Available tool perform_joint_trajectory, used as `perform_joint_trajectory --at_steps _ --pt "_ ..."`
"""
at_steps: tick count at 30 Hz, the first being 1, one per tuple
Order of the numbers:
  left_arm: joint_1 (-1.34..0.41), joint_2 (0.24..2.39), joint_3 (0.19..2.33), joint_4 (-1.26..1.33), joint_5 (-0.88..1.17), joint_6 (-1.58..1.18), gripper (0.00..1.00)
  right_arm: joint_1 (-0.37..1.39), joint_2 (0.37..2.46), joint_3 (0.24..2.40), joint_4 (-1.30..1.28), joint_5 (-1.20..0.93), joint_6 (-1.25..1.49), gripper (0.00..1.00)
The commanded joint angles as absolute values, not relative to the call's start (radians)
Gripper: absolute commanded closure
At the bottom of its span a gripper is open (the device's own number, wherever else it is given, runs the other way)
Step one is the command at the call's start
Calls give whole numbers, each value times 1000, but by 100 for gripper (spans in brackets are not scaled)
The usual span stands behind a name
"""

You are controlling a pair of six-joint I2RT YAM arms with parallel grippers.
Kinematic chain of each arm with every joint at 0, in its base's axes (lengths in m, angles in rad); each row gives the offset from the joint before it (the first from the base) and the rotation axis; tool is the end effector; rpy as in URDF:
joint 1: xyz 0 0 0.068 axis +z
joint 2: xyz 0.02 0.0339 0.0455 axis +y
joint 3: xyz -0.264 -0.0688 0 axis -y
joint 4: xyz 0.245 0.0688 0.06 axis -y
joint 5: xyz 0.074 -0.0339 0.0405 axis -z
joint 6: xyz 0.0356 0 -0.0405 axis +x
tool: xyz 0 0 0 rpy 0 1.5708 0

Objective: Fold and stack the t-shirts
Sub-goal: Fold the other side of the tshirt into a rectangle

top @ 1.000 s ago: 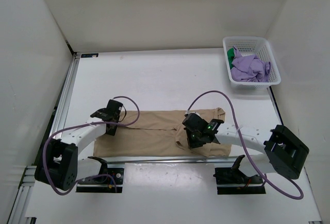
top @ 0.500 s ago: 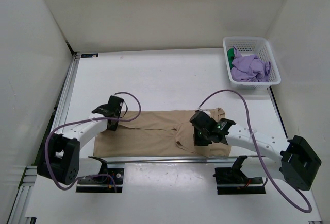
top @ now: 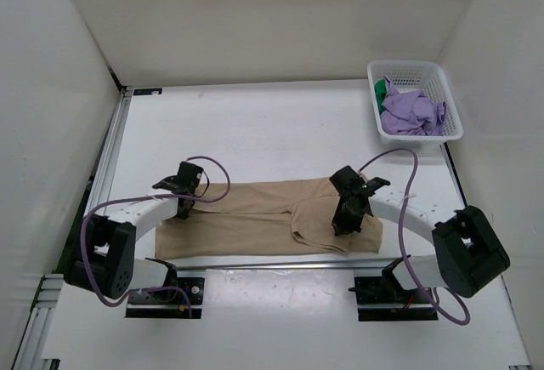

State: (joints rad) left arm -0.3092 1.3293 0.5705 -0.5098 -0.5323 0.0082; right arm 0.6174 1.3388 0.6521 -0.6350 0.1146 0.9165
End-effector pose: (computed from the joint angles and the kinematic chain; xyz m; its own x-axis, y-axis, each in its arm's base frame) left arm 0.2028 -0.0458 0.1449 -0.9084 0.2976 -0.2936 0.1258 0.8643 0.4869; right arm 0.1767 0.1204 0.1555 -0.9190 0.3142 -0.2380 0.2910 0.9481 0.1282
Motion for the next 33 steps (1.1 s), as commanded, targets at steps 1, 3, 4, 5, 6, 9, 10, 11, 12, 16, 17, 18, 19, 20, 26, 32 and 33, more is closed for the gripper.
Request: perform_joint_trajectory --at_steps 1,3,4,5,6,9,10,11,12,16,17,18,19,20,26,32,33 --pt "-255 1332 515 -535 -523 0 54 558 1414 584 -695 296 905 100" --pt "-236 1316 515 -535 -523 0 54 546 1414 598 -718 334 881 100" --pt "-226 1307 515 -535 -523 0 54 546 1405 613 -718 334 871 100" --pt "-225 1280 515 -535 -523 0 52 546 1405 623 -718 334 861 100" --pt "-225 1261 515 -535 -523 0 50 546 1405 632 -718 334 836 100" --pt "-225 1184 515 -535 -532 0 47 618 1405 678 -698 314 793 100" --pt "-225 1161 515 -551 -519 0 45 639 1405 692 -698 314 782 100" --pt "-225 1114 515 -590 -503 0 45 659 1405 721 -698 314 770 100" --pt "-225 1091 544 -616 -483 0 43 690 1405 735 -698 314 770 100" --pt "-225 988 730 -846 -161 0 38 712 1405 772 -733 305 781 100" --pt "-225 988 774 -883 -105 0 36 721 1405 772 -733 296 790 100" --pt "-225 999 845 -900 -63 0 34 721 1405 772 -733 296 790 100" --pt "-225 1017 868 -900 -29 0 32 721 1394 772 -733 296 790 100" --pt "-225 1073 886 -900 16 0 32 721 1394 772 -733 287 799 100" --pt "-265 1319 934 -816 -34 0 38 721 1385 749 -733 287 818 100" --pt "-331 1397 807 -762 -234 0 42 721 1375 719 -733 296 847 100" --pt "-331 1397 787 -762 -261 0 42 721 1374 707 -733 296 847 100"
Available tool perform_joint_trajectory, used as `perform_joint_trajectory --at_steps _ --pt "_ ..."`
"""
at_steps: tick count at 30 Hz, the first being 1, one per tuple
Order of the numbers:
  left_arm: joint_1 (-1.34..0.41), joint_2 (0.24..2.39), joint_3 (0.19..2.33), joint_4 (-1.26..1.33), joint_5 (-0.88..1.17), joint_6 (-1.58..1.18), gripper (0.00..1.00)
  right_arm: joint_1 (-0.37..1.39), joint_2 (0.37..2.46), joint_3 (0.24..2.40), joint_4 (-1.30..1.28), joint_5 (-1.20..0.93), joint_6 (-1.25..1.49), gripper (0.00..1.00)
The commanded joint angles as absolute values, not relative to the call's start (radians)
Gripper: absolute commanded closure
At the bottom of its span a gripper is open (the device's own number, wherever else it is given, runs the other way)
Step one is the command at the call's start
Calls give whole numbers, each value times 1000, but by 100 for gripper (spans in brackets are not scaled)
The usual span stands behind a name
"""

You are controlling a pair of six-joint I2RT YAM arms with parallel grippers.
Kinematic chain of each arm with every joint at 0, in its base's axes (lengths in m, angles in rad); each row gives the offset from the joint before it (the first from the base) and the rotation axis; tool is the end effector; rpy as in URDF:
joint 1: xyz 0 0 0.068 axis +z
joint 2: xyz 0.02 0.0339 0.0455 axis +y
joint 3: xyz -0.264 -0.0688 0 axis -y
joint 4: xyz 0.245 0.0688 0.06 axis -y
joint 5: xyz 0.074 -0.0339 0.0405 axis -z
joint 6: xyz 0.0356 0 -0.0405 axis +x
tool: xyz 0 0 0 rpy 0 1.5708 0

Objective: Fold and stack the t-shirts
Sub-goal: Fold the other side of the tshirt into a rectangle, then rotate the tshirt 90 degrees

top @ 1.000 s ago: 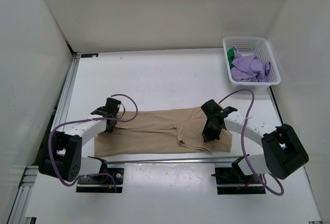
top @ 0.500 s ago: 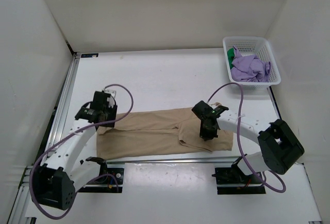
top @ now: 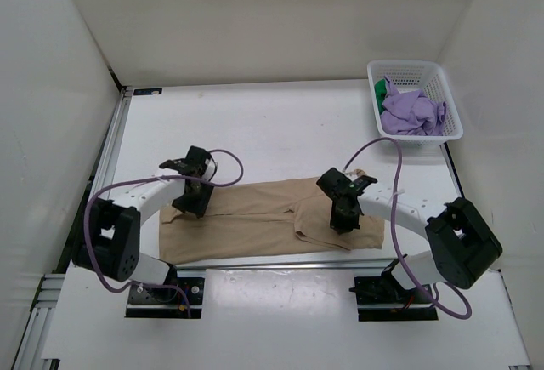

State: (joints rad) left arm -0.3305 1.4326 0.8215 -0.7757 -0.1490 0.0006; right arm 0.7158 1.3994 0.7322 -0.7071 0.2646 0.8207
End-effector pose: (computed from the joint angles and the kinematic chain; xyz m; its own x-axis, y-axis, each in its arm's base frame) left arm 0.2275 -0.0725 0.1762 -0.9297 0.3196 -0.1829 0.2958 0.9440 0.1461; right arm 0.1764 0.1411 0.1629 -0.9397 0.1186 -0.3207 0.1359 0.9902 -0.0320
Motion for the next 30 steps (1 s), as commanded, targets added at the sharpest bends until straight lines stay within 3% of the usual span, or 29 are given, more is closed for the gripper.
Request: perform_joint_trajectory --at_steps 1,9,14,20,23,27,30 --pt "-331 1397 767 -750 -311 0 42 721 1374 698 -733 296 856 100" --pt "-331 1442 707 -706 -310 0 42 703 1440 689 -724 325 824 100" --pt "-321 1303 725 -834 -66 0 38 693 1439 699 -724 334 805 100" --pt "-229 1157 952 -1083 279 0 29 693 1330 750 -811 356 856 100" --pt "-161 1167 962 -987 153 0 24 693 1253 741 -853 365 920 99" --pt "-101 1360 905 -844 -102 0 41 684 1216 687 -890 356 983 97" --pt "-42 1446 870 -744 -234 0 47 672 1207 638 -917 356 1032 97"
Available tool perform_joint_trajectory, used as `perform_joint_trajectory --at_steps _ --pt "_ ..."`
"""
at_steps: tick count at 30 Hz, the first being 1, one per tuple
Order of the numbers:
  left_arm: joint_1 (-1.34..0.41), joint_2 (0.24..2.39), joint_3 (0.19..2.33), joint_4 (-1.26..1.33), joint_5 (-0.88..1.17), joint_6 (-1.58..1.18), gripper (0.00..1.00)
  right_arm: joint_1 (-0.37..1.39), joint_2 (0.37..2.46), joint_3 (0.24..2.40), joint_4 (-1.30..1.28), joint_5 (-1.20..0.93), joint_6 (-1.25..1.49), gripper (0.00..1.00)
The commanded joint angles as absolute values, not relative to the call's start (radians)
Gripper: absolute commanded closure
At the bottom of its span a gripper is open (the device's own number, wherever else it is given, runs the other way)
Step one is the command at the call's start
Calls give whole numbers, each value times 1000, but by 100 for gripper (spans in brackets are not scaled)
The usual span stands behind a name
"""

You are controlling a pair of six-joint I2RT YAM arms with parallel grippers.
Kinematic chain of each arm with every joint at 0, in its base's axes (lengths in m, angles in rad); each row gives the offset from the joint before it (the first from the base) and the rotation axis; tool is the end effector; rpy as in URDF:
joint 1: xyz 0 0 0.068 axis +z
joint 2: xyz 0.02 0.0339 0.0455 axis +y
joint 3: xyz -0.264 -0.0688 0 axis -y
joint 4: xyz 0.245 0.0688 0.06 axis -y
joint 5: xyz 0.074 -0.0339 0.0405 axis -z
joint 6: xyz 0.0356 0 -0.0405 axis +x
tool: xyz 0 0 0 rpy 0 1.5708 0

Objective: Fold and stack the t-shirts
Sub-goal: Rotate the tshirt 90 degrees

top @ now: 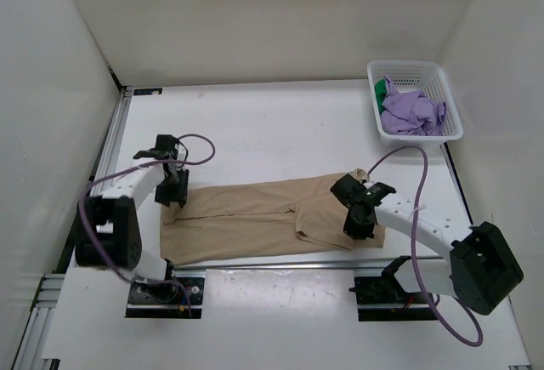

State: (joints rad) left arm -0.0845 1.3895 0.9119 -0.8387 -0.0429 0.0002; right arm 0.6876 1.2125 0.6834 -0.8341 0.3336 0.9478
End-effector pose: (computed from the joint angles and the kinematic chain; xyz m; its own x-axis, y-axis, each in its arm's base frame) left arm 0.2444 -0.0192 0.2078 -0.9643 0.0819 -0.2517 0.0738 0.9964 0.0416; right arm 0.1553 0.1125 0.1835 -0.8859 0.2654 -0.3805 0.2946 0.9554 -0.0196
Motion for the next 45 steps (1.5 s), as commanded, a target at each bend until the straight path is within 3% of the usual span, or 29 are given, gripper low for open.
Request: perform_joint_trajectory --at_steps 1,7,17,28,32,33,36,41,45 --pt "-11 1488 870 -721 -251 0 48 658 1207 624 -917 356 1032 97" --pt "51 1620 879 -692 -273 0 48 571 1282 563 -804 337 996 96" --pt "237 1546 758 -683 -239 0 47 561 1641 859 -770 347 839 96" --pt "371 1471 683 -706 -210 0 37 581 2091 1558 -871 324 707 96" --pt "380 1483 747 -774 -103 0 34 536 2328 1904 -948 314 670 95" --pt "380 1483 787 -813 -86 0 33 523 2377 2100 -971 301 670 95" --pt "380 1505 866 -867 -38 0 33 466 2529 2381 -988 265 670 92" --pt "380 1539 992 -988 12 0 31 335 2543 2339 -755 154 765 92" --pt "380 1536 1046 -1032 12 0 31 325 2514 2430 -629 92 632 87"
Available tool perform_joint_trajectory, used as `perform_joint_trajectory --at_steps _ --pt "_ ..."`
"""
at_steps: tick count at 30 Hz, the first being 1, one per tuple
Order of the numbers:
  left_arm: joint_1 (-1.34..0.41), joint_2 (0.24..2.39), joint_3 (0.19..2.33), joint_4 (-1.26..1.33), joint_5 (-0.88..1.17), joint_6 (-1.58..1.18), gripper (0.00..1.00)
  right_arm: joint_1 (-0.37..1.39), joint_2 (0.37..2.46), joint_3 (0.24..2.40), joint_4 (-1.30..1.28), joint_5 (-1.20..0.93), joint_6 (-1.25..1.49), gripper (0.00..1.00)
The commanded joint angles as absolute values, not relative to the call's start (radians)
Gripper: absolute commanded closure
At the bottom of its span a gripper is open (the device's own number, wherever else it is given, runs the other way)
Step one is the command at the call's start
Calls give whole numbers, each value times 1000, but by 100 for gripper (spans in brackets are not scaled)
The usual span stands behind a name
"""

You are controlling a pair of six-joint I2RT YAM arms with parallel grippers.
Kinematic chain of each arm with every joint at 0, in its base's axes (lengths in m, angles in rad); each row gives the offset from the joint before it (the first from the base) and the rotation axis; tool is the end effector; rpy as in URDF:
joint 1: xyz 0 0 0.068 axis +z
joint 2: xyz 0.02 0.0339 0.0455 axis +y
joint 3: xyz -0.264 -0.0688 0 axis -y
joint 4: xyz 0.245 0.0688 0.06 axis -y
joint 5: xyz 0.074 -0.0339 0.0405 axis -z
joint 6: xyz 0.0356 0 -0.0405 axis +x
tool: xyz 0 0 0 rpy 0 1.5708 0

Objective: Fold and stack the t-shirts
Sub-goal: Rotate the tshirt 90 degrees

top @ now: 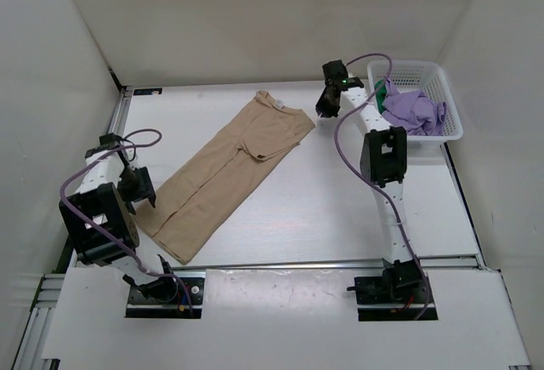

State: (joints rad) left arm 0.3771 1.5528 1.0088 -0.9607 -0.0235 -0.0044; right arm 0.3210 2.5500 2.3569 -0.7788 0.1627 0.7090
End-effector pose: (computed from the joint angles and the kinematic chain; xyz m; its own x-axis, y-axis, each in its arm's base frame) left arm 0.2444 0.0977 0.1926 -0.9261 -0.3715 -0.0661 -0.3736 0.9273 0.0232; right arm 0.5262 0.1689 0.1825 -0.7412 0.4306 -0.5150 0.3397 0.9023 0.2655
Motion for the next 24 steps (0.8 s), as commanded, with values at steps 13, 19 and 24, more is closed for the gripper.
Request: perform_joint_trajectory --at_steps 13,19,24 --pt "410 1373 965 -1023 35 0 31 396 2259 2038 -636 115 822 45" --pt "410 1273 914 -1023 12 0 30 428 2339 2074 -739 215 986 37" --pt "410 1230 881 -1032 3 0 30 428 2371 2014 -762 249 1101 37"
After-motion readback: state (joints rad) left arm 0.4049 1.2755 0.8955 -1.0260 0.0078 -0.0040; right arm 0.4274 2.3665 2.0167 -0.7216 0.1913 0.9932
